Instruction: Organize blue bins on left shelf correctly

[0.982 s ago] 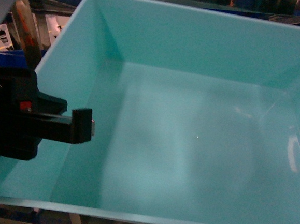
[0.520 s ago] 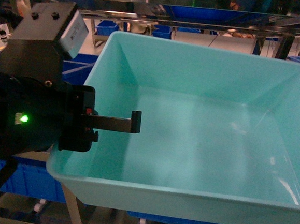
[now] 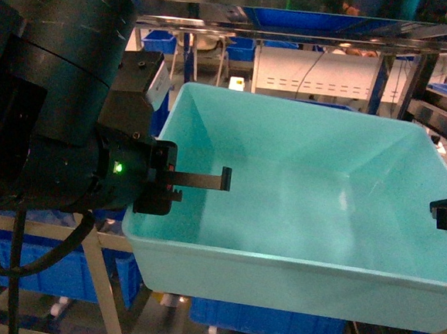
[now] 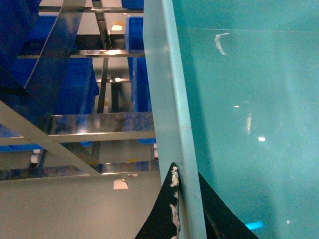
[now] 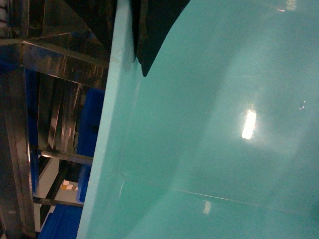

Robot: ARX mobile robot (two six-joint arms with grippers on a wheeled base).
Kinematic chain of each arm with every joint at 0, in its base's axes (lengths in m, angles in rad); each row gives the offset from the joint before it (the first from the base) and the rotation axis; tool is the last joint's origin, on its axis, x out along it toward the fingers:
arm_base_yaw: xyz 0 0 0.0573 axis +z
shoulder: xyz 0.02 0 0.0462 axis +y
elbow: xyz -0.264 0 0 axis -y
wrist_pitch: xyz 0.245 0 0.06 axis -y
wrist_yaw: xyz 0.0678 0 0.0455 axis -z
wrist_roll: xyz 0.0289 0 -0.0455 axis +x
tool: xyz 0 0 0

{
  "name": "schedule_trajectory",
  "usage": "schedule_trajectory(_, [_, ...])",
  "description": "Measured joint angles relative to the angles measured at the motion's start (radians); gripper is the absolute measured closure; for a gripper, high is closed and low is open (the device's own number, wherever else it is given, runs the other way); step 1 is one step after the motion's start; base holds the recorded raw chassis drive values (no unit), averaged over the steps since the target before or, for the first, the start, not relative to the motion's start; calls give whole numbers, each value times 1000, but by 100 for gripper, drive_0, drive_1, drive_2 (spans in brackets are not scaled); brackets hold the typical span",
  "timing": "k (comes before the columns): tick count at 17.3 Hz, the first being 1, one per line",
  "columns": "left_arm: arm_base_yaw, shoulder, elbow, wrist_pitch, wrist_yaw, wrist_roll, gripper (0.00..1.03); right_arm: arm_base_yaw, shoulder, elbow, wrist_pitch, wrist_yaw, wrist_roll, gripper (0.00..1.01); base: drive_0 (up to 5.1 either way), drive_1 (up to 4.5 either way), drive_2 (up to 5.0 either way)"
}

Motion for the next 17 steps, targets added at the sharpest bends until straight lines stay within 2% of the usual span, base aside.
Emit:
schedule_trajectory(14, [3, 0, 1, -2, 1, 0, 101, 0, 0, 2, -2, -2, 0, 99, 0, 0, 0])
schedule_trajectory(15, [3, 3, 14, -33, 19, -15, 101, 0, 1, 5, -13, -2, -2, 99, 0, 0, 0])
schedule_trajectory(17, [-15, 87, 92, -78, 8, -62, 101, -11, 80, 105, -79, -7, -47, 99, 0, 0, 0])
